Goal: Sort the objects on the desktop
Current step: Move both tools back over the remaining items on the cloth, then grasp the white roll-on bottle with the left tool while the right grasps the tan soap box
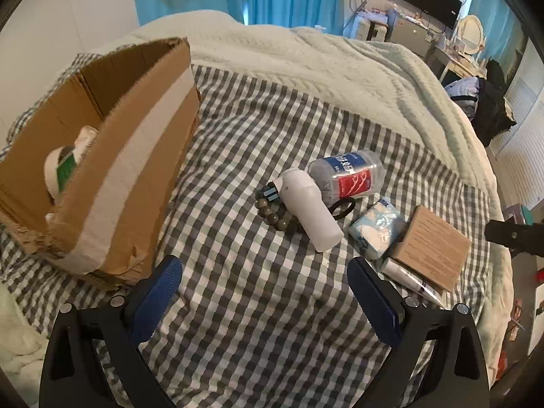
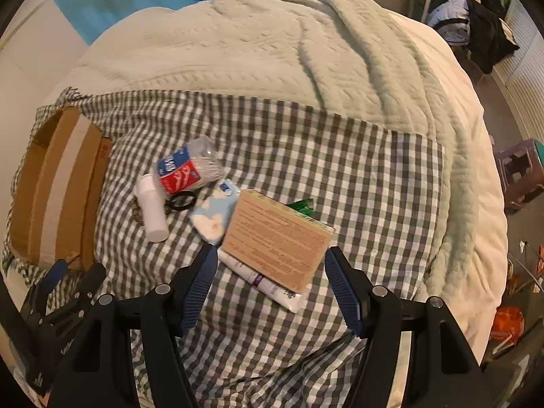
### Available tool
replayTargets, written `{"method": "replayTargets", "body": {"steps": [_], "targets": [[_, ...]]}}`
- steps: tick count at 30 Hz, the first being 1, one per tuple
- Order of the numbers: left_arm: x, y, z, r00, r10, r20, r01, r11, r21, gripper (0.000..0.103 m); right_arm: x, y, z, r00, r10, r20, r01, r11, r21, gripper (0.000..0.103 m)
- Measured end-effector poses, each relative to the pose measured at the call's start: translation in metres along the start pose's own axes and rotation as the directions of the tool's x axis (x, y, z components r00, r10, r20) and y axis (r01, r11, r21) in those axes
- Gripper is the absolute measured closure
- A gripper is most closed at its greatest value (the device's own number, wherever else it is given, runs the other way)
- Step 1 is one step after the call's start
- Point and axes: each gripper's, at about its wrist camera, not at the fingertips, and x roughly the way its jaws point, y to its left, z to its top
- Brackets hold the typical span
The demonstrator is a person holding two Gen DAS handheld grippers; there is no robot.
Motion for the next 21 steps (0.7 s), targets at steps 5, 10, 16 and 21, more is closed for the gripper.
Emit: {"method": "replayTargets", "body": {"steps": [5,10,16,21], "targets": [[0.031,0.0,0.002,0.999,0.004,-0.048,-0.007,0.998,-0.055,0.003,0.014,-0.014,0.003,1.0,-0.016,-0.019,0.017,0.999,0.043,0.033],[0.059,-0.012,0.008,0.997,-0.019,-0.076,0.013,0.997,-0.072,0.003,0.034,-0.032,0.008,0.999,0.015,-0.048,-0.008,0.992,0.128,0.033],[0.083,-0.035,0.026,0.996,-0.063,-0.061,0.059,0.996,-0.059,0.004,0.063,-0.044,0.013,0.993,0.097,-0.073,-0.075,0.963,0.258,0.026],[0.111,-0.048,0.037,0.996,-0.025,-0.09,0.025,1.0,0.005,0.04,0.082,-0.032,0.02,0.99,0.105,-0.094,-0.082,0.972,0.222,0.014]]}}
